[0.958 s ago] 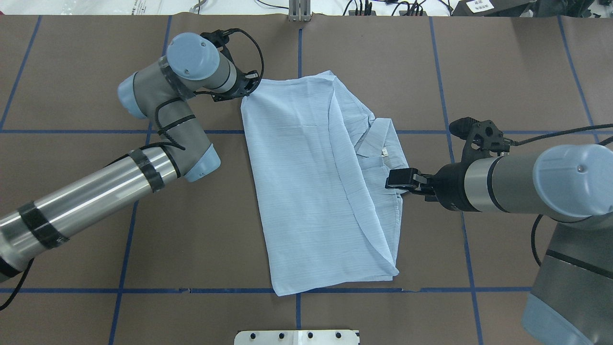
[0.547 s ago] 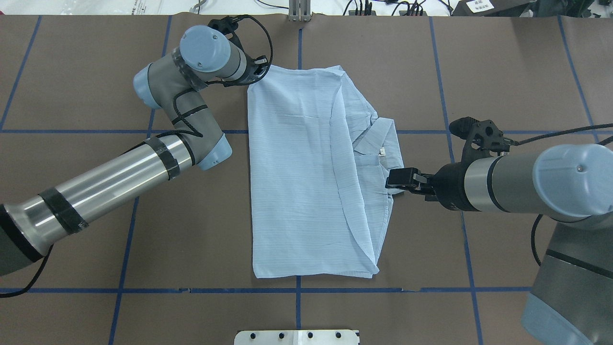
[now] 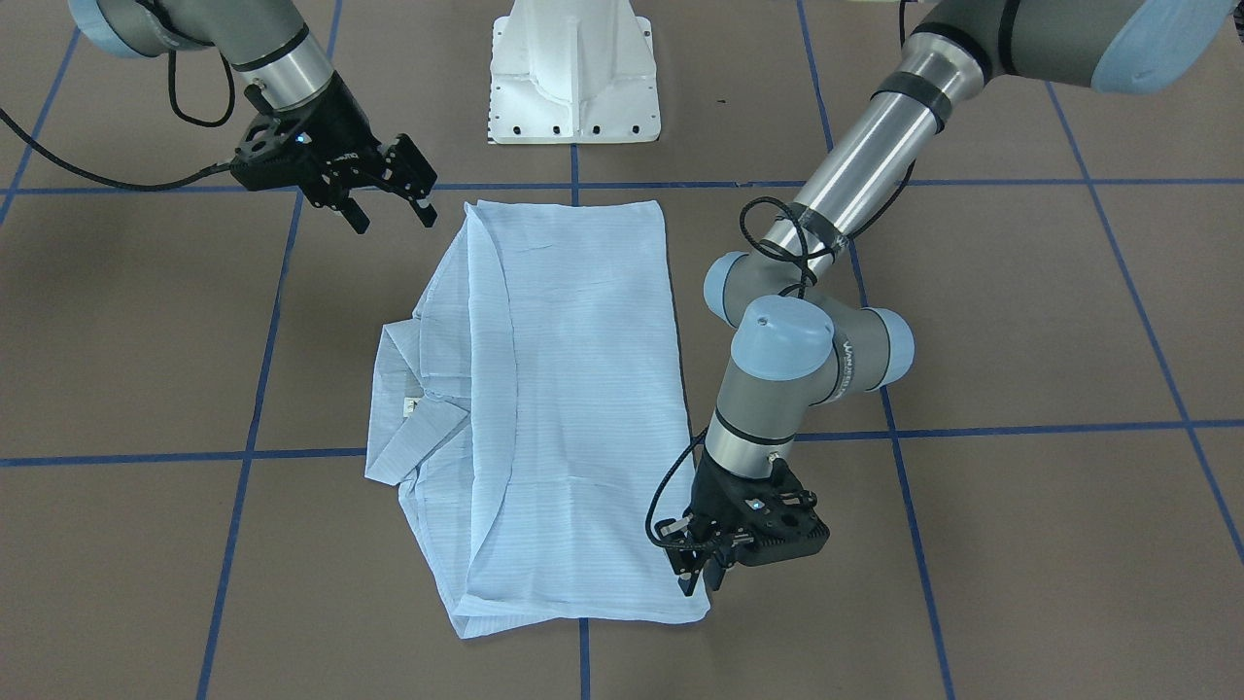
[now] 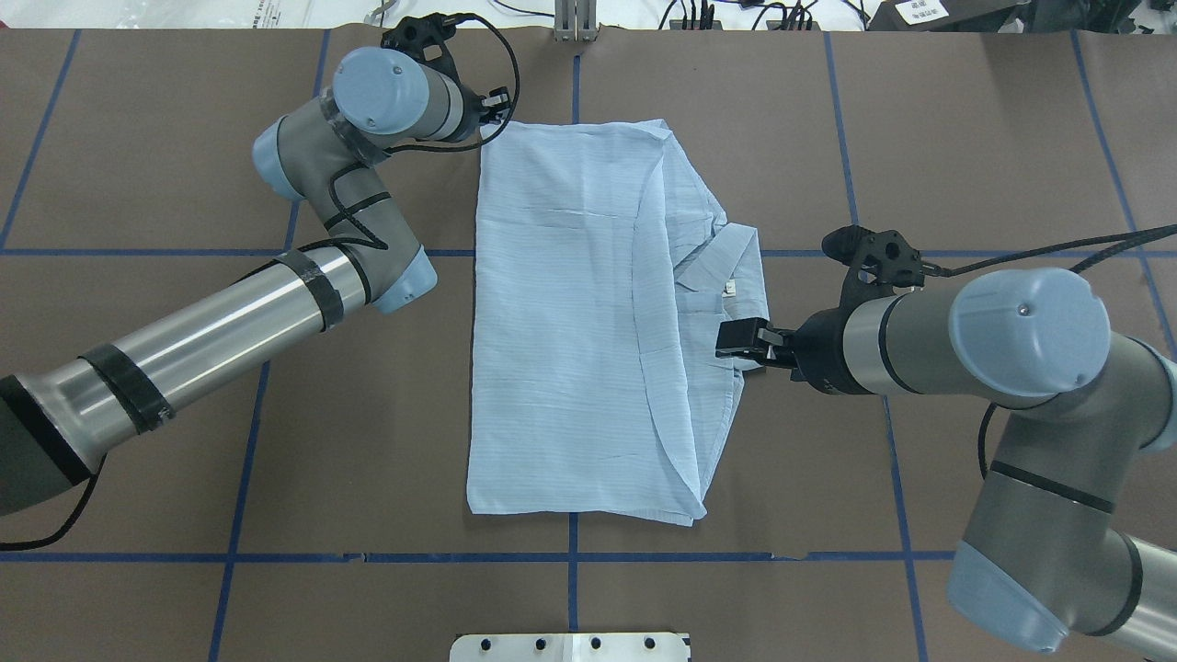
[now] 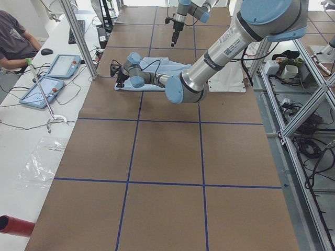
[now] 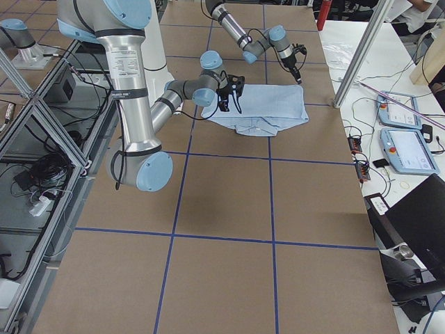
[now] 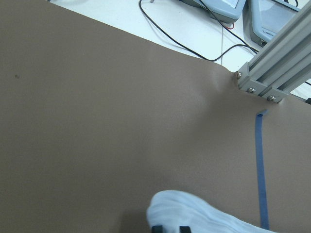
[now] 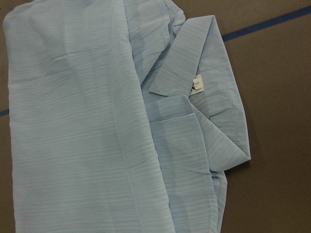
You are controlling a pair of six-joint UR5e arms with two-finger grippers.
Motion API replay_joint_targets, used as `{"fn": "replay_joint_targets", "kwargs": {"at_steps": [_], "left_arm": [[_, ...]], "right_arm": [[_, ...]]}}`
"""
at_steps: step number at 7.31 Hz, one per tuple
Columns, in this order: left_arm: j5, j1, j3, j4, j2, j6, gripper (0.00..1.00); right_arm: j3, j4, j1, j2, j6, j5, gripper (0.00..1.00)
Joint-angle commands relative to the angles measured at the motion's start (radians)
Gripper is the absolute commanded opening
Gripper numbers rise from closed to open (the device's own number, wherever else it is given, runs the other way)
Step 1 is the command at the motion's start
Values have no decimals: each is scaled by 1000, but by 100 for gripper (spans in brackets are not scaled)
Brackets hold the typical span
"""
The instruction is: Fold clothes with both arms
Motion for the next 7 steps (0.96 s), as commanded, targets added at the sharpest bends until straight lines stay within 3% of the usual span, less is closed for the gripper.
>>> {"fn": "replay_joint_targets", "kwargs": {"at_steps": [1,3,4,7], "left_arm": [[-125,-61,-115,50,96,83,100],[-195,-76,-431,186,271,147,100],[-196,-76,-504,237,298,155,100],[-220,-78,-532,246,315,155,100]], "right_arm": [[-60,-132,-11,106,-82,-1,100],[-146,-268,-51,224,-230,-53,100],[-209,-271,-102,266,-309,-120,100],[-260,-316,-215,264,-415,-205,100]]}}
